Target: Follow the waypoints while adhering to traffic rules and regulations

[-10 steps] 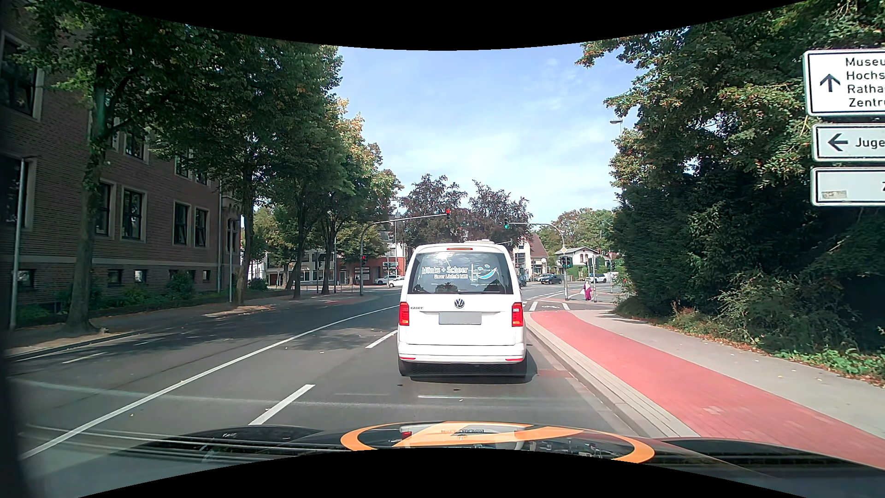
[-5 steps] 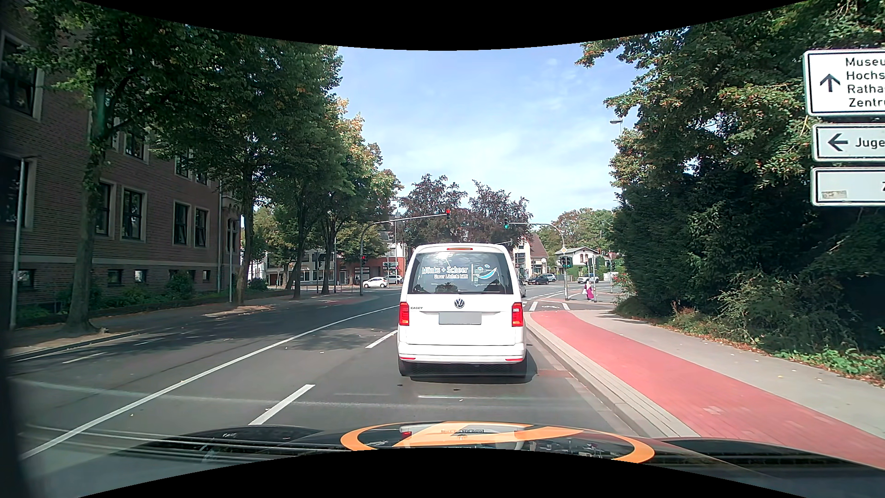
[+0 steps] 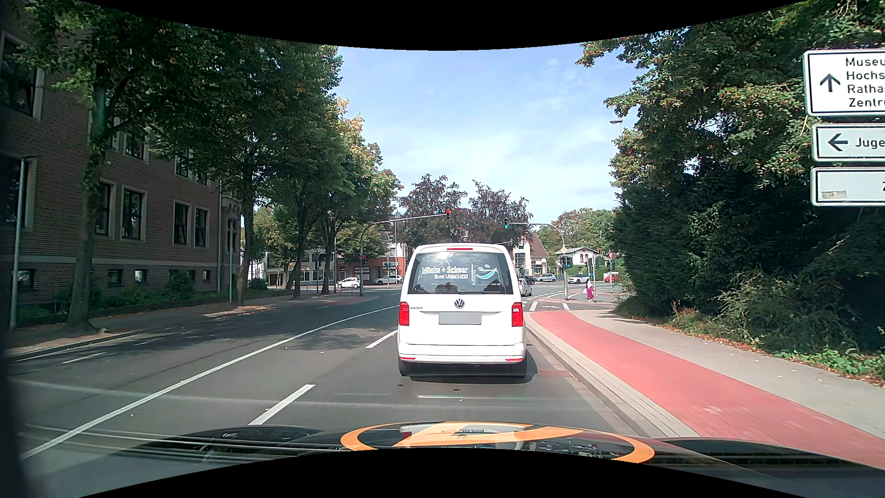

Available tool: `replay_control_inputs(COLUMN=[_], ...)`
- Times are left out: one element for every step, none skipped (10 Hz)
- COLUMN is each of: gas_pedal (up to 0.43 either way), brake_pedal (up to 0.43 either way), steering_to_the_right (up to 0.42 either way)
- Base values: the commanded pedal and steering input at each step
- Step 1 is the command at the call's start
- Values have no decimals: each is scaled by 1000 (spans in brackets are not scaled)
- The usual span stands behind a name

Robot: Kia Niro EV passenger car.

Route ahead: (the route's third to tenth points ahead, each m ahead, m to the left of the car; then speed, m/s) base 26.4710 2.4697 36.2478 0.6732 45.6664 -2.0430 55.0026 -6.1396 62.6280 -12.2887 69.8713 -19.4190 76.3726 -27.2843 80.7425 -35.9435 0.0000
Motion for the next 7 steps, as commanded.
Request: replay_control_inputs(gas_pedal=[0, 0, 0, 0, 0, 0, 0], brake_pedal=[171, 171, 159, 134, 104, 79, 43], steering_to_the_right=[1, 1, 1, 1, 1, 1, 1])
